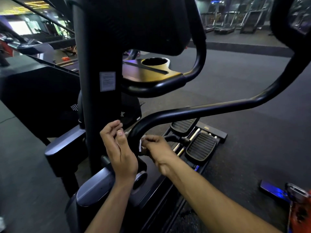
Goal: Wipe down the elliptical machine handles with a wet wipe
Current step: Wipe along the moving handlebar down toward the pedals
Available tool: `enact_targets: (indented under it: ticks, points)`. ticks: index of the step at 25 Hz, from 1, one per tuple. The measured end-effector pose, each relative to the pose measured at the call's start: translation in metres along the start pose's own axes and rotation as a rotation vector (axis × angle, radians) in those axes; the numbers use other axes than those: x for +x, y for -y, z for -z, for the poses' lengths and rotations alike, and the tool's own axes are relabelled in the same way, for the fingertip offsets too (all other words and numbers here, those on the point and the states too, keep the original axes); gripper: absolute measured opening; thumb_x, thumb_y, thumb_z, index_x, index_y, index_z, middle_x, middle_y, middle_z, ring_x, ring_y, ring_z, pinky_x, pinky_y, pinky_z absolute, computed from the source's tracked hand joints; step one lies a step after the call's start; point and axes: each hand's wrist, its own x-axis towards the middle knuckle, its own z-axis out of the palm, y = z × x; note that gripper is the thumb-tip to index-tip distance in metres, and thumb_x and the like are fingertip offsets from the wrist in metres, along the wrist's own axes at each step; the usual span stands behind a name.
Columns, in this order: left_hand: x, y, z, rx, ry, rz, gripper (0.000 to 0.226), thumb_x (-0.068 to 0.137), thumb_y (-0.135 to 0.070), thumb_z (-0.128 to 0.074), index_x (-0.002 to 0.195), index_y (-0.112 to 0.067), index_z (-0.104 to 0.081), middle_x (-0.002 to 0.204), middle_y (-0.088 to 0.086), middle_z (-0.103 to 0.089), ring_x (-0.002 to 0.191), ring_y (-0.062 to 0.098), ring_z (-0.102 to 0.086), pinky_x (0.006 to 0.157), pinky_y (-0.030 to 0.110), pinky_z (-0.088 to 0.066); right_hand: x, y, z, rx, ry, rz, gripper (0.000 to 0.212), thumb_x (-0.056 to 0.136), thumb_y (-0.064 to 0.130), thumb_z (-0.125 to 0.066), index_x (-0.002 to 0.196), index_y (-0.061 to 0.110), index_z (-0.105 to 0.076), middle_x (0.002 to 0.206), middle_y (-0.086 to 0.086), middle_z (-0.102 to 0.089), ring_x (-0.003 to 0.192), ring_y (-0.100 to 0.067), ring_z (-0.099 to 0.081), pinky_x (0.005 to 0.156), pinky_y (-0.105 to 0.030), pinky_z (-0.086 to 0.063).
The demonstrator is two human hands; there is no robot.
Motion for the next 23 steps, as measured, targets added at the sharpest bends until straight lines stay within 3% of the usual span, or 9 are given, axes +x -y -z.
enact_targets:
  ticks: [3,5,8,13,15,17,19,23]
  points:
    - [0.000,-0.009,-0.010,-0.001,0.007,-0.066,0.024,0.108,-0.011,-0.038,0.131,-0.010,-0.046,0.132,0.013,-0.054,0.124,0.034,-0.058,0.110,0.040,-0.047,0.001,0.025,0.010,0.440,-0.004,-0.078,0.038,0.096,-0.011,-0.050,0.067,0.007,-0.067,0.061,-0.006,-0.065,0.056,-0.012,-0.062,0.058,-0.021,-0.054]
    - [0.001,-0.018,-0.022,-0.009,0.034,-0.143,0.026,0.107,-0.005,-0.037,0.132,-0.008,-0.045,0.132,0.016,-0.053,0.123,0.033,-0.057,0.111,0.044,-0.046,0.000,0.038,0.024,0.659,-0.033,-0.119,0.026,0.096,-0.011,-0.051,0.080,0.001,-0.067,0.069,-0.009,-0.070,0.066,-0.015,-0.069,0.066,-0.022,-0.059]
    - [0.001,-0.030,-0.046,-0.031,0.110,-0.307,0.032,0.105,-0.008,-0.038,0.135,-0.015,-0.046,0.131,0.014,-0.052,0.123,0.031,-0.055,0.108,0.046,-0.045,-0.005,0.047,0.052,0.855,-0.131,-0.173,0.017,0.096,-0.013,-0.049,0.087,-0.009,-0.062,0.066,-0.016,-0.070,0.060,-0.019,-0.072,0.062,-0.025,-0.062]
    - [-0.015,-0.038,-0.105,-0.045,0.290,-0.377,0.035,0.102,-0.011,-0.039,0.133,-0.022,-0.048,0.132,0.010,-0.052,0.120,0.041,-0.056,0.104,0.051,-0.045,-0.001,0.061,0.121,0.923,-0.319,-0.101,0.019,0.093,-0.016,-0.049,0.082,-0.006,-0.060,0.064,-0.016,-0.067,0.057,-0.019,-0.070,0.059,-0.025,-0.062]
    - [-0.022,-0.038,-0.135,-0.020,0.384,-0.365,0.034,0.102,-0.009,-0.040,0.134,-0.019,-0.048,0.132,0.011,-0.053,0.123,0.038,-0.056,0.105,0.054,-0.046,0.004,0.064,0.155,0.933,-0.378,-0.074,0.019,0.094,-0.014,-0.049,0.081,-0.005,-0.059,0.072,-0.017,-0.066,0.063,-0.019,-0.068,0.056,-0.024,-0.061]
    - [-0.024,-0.038,-0.164,0.045,0.458,-0.342,0.034,0.102,-0.004,-0.043,0.133,-0.016,-0.050,0.131,0.010,-0.055,0.125,0.033,-0.056,0.105,0.054,-0.046,0.013,0.068,0.188,0.938,-0.437,-0.043,0.021,0.095,-0.013,-0.048,0.080,-0.002,-0.058,0.069,-0.014,-0.063,0.058,-0.016,-0.065,0.051,-0.022,-0.058]
    - [-0.027,-0.040,-0.197,0.084,0.525,-0.329,0.033,0.101,-0.002,-0.045,0.132,-0.013,-0.052,0.130,0.009,-0.056,0.125,0.027,-0.056,0.106,0.049,-0.046,0.023,0.072,0.226,0.935,-0.472,-0.005,0.020,0.095,-0.013,-0.048,0.085,0.000,-0.058,0.066,-0.010,-0.062,0.056,-0.013,-0.063,0.048,-0.022,-0.056]
    - [-0.033,-0.044,-0.261,0.088,0.662,-0.215,0.034,0.102,-0.004,-0.047,0.134,-0.013,-0.054,0.131,0.003,-0.053,0.126,0.010,-0.052,0.110,0.025,-0.040,0.035,0.070,0.295,0.974,-0.563,0.082,0.018,0.094,-0.013,-0.050,0.092,0.002,-0.060,0.082,-0.012,-0.060,0.070,-0.015,-0.060,0.049,-0.022,-0.055]
